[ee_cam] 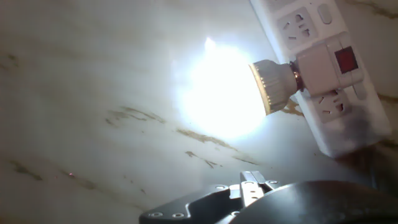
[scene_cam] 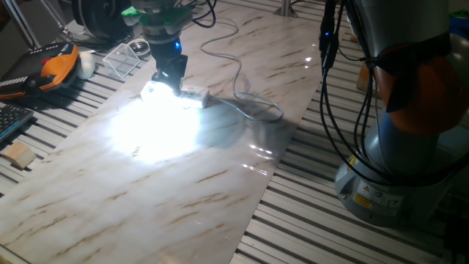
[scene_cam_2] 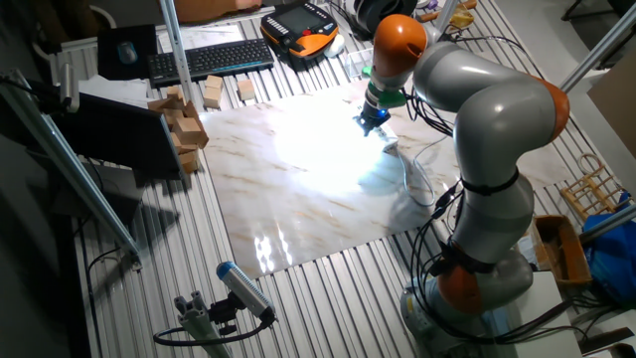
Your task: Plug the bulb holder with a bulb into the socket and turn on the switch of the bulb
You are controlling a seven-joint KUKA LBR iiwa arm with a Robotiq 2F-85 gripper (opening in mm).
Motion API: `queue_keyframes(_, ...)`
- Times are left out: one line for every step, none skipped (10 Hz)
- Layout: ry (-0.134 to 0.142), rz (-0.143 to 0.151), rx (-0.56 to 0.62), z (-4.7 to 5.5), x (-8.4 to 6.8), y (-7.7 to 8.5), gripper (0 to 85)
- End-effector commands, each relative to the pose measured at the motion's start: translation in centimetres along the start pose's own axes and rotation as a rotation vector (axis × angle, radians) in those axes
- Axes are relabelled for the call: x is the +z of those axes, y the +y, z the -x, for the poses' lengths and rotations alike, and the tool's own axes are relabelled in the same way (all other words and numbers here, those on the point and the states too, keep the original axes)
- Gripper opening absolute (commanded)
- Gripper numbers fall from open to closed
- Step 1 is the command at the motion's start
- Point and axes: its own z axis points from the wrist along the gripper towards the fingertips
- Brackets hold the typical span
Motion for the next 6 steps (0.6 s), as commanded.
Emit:
queue_keyframes(0.000, -0.001, -0.010, 0.0, 0.0, 0.0, 0.0)
queue_keyframes(-0.004, 0.001, -0.013, 0.0, 0.0, -0.1, 0.0)
queue_keyframes(-0.002, -0.018, -0.028, -0.1, 0.0, -0.2, 0.0)
queue_keyframes(0.002, -0.021, -0.047, -0.5, -0.3, -0.3, 0.0)
queue_keyframes(0.009, -0.027, -0.062, -0.8, -0.4, -0.2, 0.0)
queue_keyframes(0.022, -0.020, -0.063, -1.3, -0.5, -0.1, 0.0)
